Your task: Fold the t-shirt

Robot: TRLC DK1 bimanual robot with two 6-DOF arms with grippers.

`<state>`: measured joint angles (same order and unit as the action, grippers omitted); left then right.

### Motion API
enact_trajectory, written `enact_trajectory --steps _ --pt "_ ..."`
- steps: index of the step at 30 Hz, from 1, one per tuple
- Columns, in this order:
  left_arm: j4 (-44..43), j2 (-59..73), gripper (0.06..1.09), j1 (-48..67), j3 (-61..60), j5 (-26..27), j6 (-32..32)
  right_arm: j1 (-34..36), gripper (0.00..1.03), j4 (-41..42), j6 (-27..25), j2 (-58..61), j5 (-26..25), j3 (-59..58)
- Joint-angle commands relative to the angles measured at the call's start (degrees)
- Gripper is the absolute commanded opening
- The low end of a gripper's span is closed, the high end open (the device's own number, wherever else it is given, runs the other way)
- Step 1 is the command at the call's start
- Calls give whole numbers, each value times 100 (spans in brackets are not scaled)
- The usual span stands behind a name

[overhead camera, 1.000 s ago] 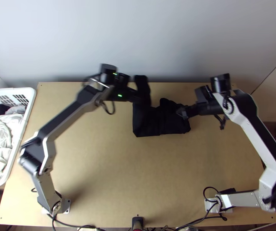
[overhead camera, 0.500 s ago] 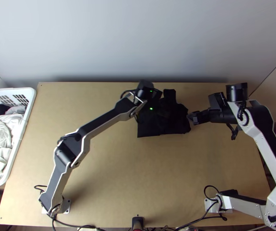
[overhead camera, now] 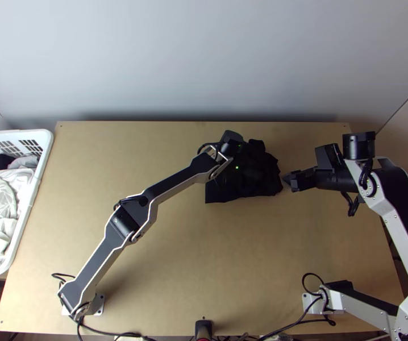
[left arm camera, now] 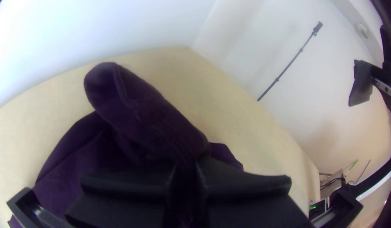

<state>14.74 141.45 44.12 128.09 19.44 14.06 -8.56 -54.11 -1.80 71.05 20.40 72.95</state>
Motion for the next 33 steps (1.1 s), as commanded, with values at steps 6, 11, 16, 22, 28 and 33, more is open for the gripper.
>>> enact_trajectory --steps 6,11,16,22,28,33 --pt "336 -144 104 -26 269 -72 -35 12 95 -30 40 -91 -10 -88" --pt "855 -1031 104 -255 216 279 -35 -6 95 14 -13 -91 -10 -264" --pt "1839 -1691 104 -659 -232 569 -405 -234 95 252 -119 375 -10 -97" --pt "2560 -2218 104 -1125 -1287 596 -958 -1034 95 612 -4 1860 -1 1028" --pt "2534 -2411 104 -1169 -2078 596 -1371 -1438 95 884 -22 3442 157 1872" --pt "2481 -2192 104 -1019 -2104 596 -1354 -1333 95 1069 -39 3803 254 1670"
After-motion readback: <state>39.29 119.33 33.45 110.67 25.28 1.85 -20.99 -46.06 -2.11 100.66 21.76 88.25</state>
